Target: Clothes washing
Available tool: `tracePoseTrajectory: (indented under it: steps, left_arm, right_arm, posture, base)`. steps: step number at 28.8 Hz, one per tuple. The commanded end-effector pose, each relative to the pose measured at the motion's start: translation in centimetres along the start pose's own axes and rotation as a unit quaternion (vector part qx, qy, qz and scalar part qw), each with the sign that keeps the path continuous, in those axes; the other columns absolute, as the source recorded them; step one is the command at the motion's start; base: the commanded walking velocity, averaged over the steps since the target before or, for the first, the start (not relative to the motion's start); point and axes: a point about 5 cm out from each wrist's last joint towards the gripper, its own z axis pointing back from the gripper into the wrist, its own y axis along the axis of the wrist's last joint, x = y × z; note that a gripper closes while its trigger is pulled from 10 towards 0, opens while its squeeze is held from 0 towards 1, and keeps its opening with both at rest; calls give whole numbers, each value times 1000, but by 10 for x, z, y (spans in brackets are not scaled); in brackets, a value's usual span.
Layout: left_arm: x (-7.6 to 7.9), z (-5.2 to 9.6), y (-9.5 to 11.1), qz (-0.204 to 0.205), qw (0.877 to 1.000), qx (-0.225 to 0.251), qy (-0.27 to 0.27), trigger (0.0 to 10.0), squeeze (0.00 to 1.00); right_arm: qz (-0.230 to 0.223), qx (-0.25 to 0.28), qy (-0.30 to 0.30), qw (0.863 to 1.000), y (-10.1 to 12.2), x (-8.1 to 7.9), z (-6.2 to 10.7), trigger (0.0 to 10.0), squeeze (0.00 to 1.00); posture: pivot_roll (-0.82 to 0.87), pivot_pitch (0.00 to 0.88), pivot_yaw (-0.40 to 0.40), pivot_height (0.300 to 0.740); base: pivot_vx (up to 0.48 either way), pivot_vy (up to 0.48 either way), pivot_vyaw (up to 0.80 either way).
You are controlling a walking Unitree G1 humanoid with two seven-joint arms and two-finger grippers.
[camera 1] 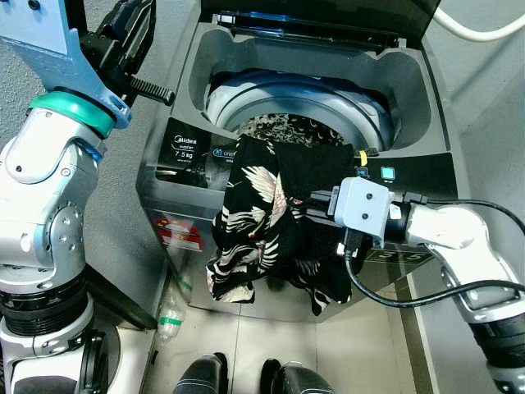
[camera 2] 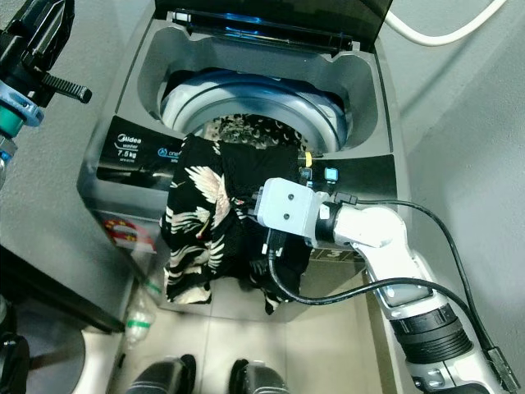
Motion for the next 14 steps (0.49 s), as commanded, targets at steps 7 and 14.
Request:
tracePoseTrajectory:
  steps: [7, 14]
  left_arm:
    - [0, 0, 2, 1, 1000, 4, -1, 10000, 0]
    - [2, -1, 2, 7, 1000, 7, 2, 10000, 0]
  right_arm:
    - [-67, 59, -80, 993, 11, 23, -2, 0, 0]
    - [-92, 61, -374, 921, 19, 111, -14, 10000, 0]
  posture:
    - [42, 125, 15, 740]
    - [44, 130, 13, 740]
  base:
    - [0, 0, 0]
    - [0, 0, 0]
